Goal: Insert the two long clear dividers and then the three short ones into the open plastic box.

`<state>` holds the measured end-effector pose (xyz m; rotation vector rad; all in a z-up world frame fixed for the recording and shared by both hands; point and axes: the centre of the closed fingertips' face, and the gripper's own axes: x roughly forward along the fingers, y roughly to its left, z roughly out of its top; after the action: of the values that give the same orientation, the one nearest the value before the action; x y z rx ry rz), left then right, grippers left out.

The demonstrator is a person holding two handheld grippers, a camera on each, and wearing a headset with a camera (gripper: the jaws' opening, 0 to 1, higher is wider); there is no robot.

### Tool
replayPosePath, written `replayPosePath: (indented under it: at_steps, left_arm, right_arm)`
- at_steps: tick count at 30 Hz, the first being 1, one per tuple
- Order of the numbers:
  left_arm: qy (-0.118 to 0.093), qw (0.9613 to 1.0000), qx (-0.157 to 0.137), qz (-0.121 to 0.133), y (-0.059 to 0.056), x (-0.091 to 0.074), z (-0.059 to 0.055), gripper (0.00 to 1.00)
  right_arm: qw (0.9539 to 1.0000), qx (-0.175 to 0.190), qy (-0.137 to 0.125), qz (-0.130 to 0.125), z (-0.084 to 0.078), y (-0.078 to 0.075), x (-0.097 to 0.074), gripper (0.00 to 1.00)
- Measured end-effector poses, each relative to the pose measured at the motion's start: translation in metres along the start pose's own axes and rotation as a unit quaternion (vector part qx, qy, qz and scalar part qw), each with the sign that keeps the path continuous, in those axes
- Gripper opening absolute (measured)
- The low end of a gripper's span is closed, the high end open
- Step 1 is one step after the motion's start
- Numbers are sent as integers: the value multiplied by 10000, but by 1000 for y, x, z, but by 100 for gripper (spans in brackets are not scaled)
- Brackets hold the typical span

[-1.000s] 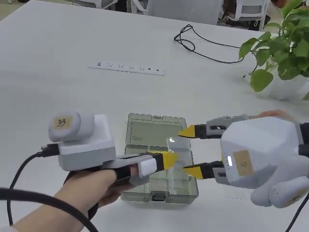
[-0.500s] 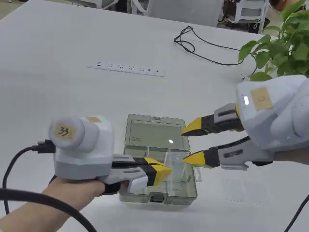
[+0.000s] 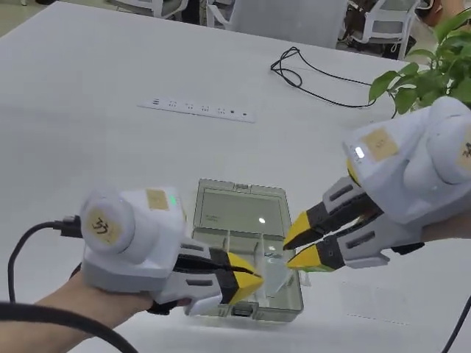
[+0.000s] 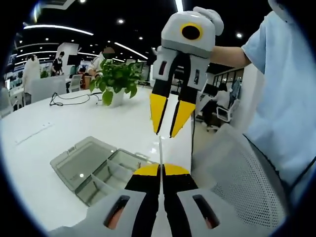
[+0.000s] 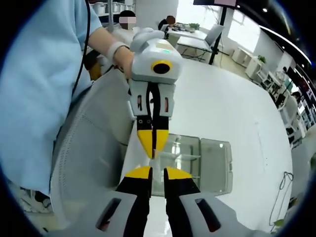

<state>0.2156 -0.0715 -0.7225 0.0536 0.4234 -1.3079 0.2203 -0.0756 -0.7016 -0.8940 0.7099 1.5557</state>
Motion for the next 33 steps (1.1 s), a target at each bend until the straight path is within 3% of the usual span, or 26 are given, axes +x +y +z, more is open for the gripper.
replayPosePath:
  at_steps: [17, 28, 33]
  left_arm:
    - [77, 9993, 302, -211, -9, -2, -6, 0]
    - [100, 9996, 223, -163, -7, -4, -11, 0]
    - [203, 9995, 194, -130, -6, -3, -15, 0]
  right_arm:
    - [9974, -207, 359, 593, -2, 14, 14, 4]
    - [9962, -250, 530, 643, 0, 15, 19, 2]
    - [9955, -277, 642, 637, 2, 16, 21, 2]
